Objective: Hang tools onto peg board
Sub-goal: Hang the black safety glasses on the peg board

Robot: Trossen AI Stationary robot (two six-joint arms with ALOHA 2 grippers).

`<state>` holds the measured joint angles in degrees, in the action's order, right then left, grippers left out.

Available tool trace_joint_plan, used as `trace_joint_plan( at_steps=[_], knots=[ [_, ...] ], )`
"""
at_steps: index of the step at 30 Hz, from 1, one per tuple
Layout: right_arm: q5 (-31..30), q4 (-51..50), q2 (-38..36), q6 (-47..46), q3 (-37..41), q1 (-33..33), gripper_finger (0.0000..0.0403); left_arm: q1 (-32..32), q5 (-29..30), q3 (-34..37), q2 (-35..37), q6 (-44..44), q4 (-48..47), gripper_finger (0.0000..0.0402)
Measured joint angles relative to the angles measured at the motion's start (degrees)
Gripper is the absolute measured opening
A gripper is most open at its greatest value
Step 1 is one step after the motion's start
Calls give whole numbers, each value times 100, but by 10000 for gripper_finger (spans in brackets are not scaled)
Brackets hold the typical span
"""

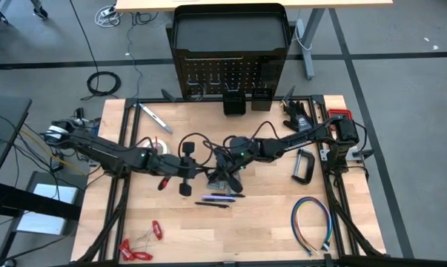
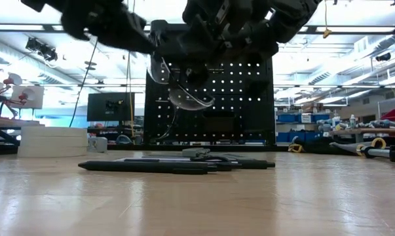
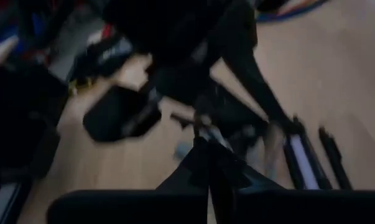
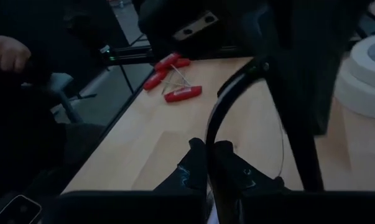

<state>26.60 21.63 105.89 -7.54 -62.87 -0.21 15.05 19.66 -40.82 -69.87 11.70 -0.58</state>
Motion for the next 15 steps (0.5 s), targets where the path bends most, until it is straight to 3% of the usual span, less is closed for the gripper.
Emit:
trace_joint_plan(
  at_steps=[7, 15],
  knots=[
    [-161, -76, 0, 108, 0, -19, 16, 16, 4, 14, 626, -601, -1129, 17],
    [160, -25, 0, 196, 0, -12, 17, -23, -454, 492, 820, -582, -238, 59]
  ],
)
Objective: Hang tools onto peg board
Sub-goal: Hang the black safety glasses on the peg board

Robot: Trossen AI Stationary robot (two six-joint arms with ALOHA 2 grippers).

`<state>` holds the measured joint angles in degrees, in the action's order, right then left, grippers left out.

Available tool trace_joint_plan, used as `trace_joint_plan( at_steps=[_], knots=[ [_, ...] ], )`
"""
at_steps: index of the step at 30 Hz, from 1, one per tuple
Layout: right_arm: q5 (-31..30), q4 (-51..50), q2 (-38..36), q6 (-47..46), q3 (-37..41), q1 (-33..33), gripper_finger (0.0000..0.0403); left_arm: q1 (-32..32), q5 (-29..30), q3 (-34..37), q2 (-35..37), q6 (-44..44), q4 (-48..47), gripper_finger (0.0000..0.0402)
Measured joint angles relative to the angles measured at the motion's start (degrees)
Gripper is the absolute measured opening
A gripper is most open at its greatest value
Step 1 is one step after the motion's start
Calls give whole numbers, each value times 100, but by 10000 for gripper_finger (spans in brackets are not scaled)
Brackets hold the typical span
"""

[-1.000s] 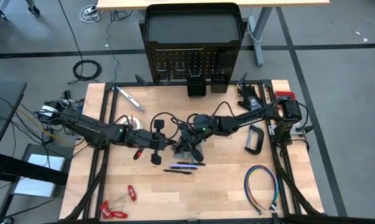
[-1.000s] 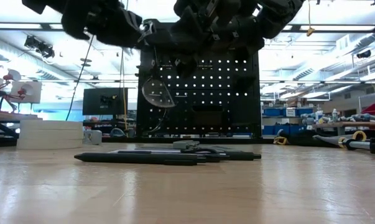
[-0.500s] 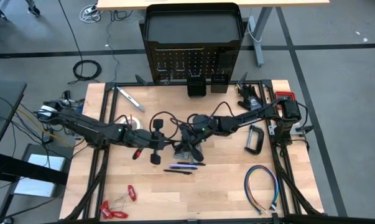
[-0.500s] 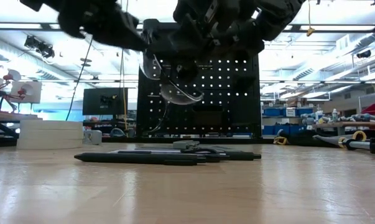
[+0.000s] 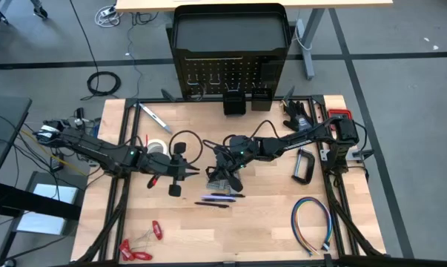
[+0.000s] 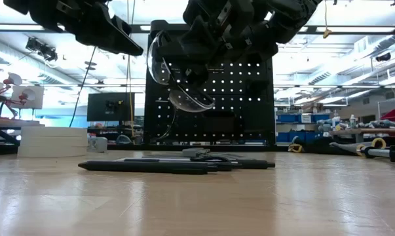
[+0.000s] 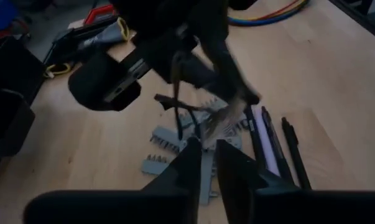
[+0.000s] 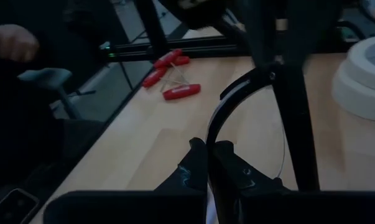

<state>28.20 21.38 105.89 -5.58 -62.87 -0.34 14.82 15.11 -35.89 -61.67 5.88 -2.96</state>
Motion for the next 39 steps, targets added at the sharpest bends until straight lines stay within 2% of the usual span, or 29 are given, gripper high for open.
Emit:
trace_joint_plan(
  at_steps=[3, 8, 11, 19, 24, 30, 36, 39],
  knots=[
    [18, 75, 0, 15, 0, 13, 18, -101, -105, 197, -28, 1, 624, 87],
    [37, 121, 0, 21, 0, 15, 17, -373, -1141, 540, -94, -50, 1833, 129],
    [53, 231, 0, 26, 0, 15, 18, -482, -1488, 635, -137, -148, 2138, 135],
    [49, 435, -2, 167, 0, 50, 19, -571, -1551, 628, -291, -292, 2247, 128],
    [56, 590, -2, 341, 0, 74, 21, -576, -1904, 633, -390, -285, 2328, 108],
    [116, 734, -7, 442, 7, 122, 28, -580, -2541, 611, -487, -153, 2428, 17],
    [102, 319, -266, -151, 5, 138, 75, -584, -2742, 403, -424, -283, 1895, 7],
    [-199, -102, -689, 362, -11, 138, 102, -584, -3262, 360, -481, -331, 1897, 5]
  ],
)
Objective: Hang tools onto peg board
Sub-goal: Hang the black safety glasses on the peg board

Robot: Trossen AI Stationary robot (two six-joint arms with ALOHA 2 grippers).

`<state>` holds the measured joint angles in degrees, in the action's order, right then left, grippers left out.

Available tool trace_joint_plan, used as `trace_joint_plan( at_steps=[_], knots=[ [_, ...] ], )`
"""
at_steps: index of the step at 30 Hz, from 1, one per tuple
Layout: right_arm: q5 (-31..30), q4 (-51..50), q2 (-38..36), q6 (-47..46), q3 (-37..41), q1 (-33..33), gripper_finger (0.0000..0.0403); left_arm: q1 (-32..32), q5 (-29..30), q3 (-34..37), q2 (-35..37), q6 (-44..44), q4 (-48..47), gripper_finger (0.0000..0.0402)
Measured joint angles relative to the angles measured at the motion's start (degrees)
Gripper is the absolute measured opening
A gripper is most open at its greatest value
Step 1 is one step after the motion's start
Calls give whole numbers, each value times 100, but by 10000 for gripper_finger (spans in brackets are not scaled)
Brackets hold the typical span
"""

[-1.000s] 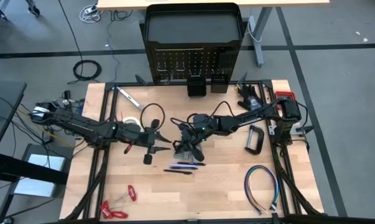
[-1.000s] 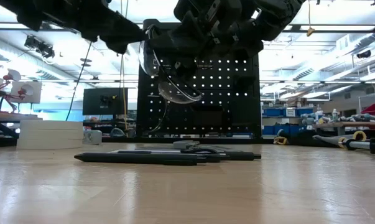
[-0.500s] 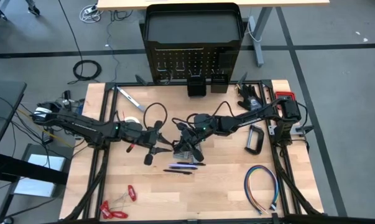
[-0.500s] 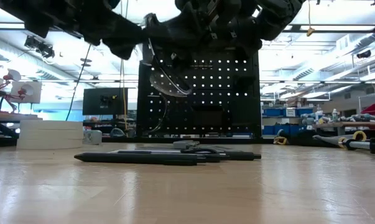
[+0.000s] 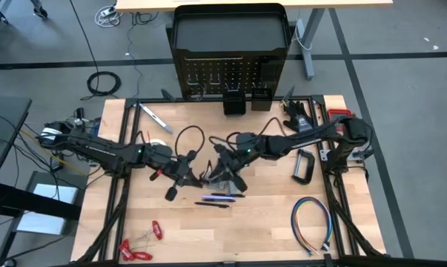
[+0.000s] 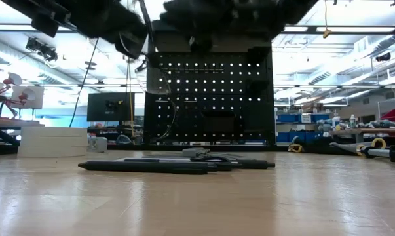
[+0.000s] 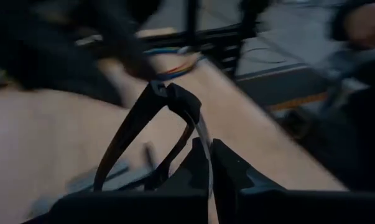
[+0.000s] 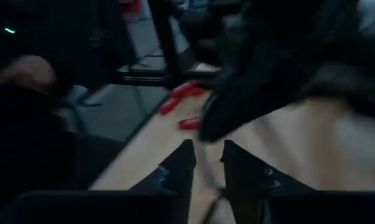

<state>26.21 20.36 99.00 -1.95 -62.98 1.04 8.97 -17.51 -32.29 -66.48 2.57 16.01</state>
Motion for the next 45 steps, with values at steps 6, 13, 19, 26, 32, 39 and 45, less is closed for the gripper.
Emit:
trace_joint_plan(
  at_steps=[6, 13, 19, 26, 32, 39, 45],
  knots=[
    [-729, 612, -23, 964, -3, 44, 124, -2, -344, -7, -278, 18, 581, 3],
    [-37, 735, 351, 639, 13, 22, 125, 2, -512, -7, -373, -36, 738, 2],
    [444, 814, 403, 492, 4, -11, 123, 2, -528, -9, -372, -17, 913, 3],
    [546, 885, 403, 382, 6, -78, 115, 2, -520, -9, -671, -24, 1367, 3],
    [921, 903, 403, 222, 7, -83, 110, 2, -700, -7, -952, -26, 1935, 3],
    [1549, 970, 403, -136, 7, -92, 103, 2, -678, -8, -1008, 37, 2112, 3],
    [1613, 995, 403, -238, 7, -151, 95, 2, -690, -9, -1008, 37, 2051, 3]
  ],
)
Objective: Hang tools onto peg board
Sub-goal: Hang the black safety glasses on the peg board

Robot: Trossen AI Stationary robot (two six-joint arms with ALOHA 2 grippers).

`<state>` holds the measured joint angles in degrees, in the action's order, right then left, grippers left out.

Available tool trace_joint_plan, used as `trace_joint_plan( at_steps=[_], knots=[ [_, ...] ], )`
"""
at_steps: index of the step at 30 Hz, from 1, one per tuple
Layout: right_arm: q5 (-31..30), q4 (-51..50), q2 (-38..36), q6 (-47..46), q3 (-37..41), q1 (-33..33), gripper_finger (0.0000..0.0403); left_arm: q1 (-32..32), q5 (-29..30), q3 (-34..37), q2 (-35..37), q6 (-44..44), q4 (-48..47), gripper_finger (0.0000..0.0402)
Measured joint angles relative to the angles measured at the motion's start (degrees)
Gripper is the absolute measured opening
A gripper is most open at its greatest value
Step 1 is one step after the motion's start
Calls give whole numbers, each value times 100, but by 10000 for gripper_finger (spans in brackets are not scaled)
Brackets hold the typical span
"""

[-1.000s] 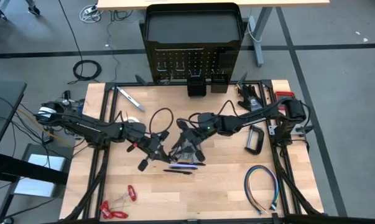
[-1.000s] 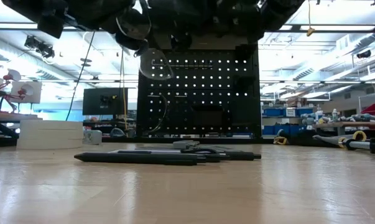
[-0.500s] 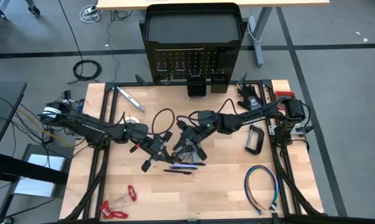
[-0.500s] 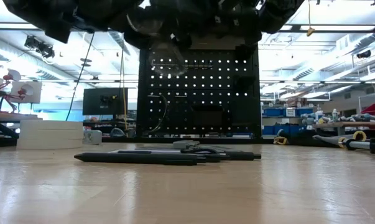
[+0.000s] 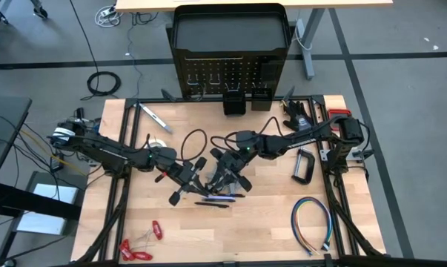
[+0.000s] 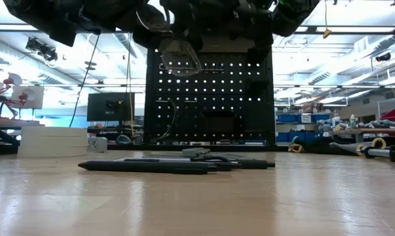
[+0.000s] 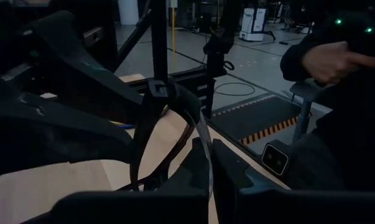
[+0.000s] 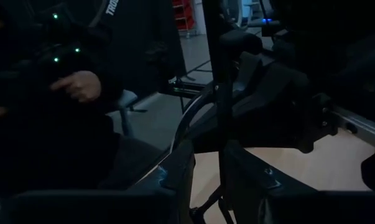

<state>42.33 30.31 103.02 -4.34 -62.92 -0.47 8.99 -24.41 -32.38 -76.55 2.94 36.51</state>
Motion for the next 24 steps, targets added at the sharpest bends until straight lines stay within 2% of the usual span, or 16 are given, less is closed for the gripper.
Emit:
trace_joint_plan(
  at_steps=[15, 19, 24],
  knots=[
    [11, 137, 0, 412, 2, -39, 86, -76, -331, -59, -133, 284, 365, 3],
    [127, 57, 0, 402, 2, -39, 83, -123, -601, -407, -513, 283, 322, 3],
    [590, -14, 0, 227, 2, -37, 82, -197, -839, -608, -688, 309, 78, 3]
  ],
)
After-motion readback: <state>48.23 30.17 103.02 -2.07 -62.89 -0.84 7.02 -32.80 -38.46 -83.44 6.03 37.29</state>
